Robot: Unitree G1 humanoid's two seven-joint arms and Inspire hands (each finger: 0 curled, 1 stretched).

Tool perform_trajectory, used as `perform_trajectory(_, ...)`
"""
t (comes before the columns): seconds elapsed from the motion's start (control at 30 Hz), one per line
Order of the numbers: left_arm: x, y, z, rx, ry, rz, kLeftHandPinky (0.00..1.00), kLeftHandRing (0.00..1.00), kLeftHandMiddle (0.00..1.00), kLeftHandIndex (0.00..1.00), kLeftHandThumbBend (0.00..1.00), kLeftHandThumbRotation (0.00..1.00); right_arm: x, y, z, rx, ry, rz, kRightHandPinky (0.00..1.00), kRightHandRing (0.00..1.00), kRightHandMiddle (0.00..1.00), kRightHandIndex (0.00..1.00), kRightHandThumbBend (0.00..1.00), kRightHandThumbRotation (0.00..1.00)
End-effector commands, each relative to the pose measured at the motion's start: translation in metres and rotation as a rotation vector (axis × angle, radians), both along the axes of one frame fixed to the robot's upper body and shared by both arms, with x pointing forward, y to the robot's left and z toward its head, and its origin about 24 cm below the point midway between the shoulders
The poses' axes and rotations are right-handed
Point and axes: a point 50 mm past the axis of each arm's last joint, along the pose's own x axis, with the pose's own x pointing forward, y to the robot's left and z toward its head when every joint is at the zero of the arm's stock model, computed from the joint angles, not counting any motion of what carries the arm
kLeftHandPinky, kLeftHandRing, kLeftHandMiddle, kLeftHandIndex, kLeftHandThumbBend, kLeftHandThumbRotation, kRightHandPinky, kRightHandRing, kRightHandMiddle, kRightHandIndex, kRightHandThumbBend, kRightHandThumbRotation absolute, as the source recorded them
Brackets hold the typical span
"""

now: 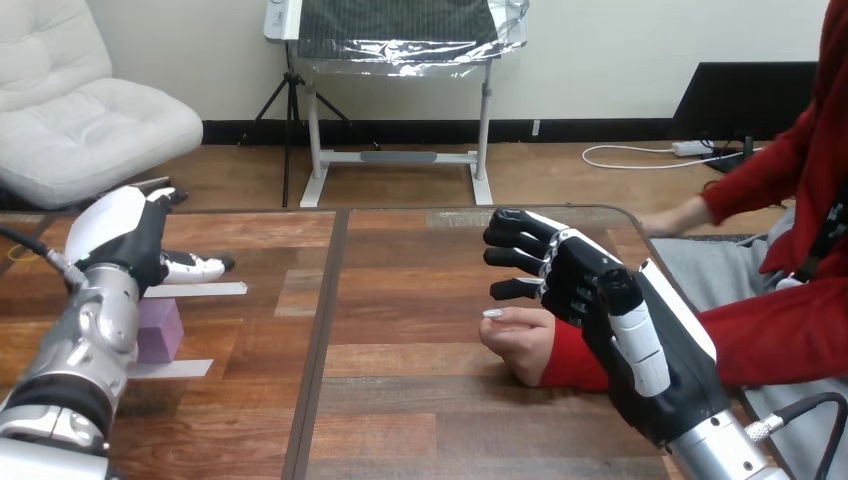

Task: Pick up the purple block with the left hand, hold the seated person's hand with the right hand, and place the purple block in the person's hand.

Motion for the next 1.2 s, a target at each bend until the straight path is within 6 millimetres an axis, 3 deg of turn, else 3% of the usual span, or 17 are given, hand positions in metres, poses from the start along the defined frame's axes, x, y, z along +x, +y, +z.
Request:
perform_trajectory(0.0,0.0143,-0.0015,0.0241,-0.002,-0.034,0.008,0.90,0.90,0.90,0.90,0.70,0.21,0.0076,0.0014,0.0216,-0.003,-0.093,0.014,0.73,0.83,0.84,0.84,0.88,1.00)
perform_trajectory(0.53,0.0133,0.0046,0.0222,0.031,0.084,0.051,0.86,0.89,0.90,0.89,0.70,0.20,0.0083,0.0016,0.0220,-0.005,-0.092,0.030,0.74,0.83,0.85,0.84,0.89,1.00)
perform_trajectory(1.17,0.0121,0.0082,0.0214,0.082,0.148,0.086,0.72,0.84,0.88,0.88,0.68,0.30,0.0074,0.0014,0.0230,-0.015,-0.093,0.032,0.73,0.83,0.85,0.85,0.89,1.00)
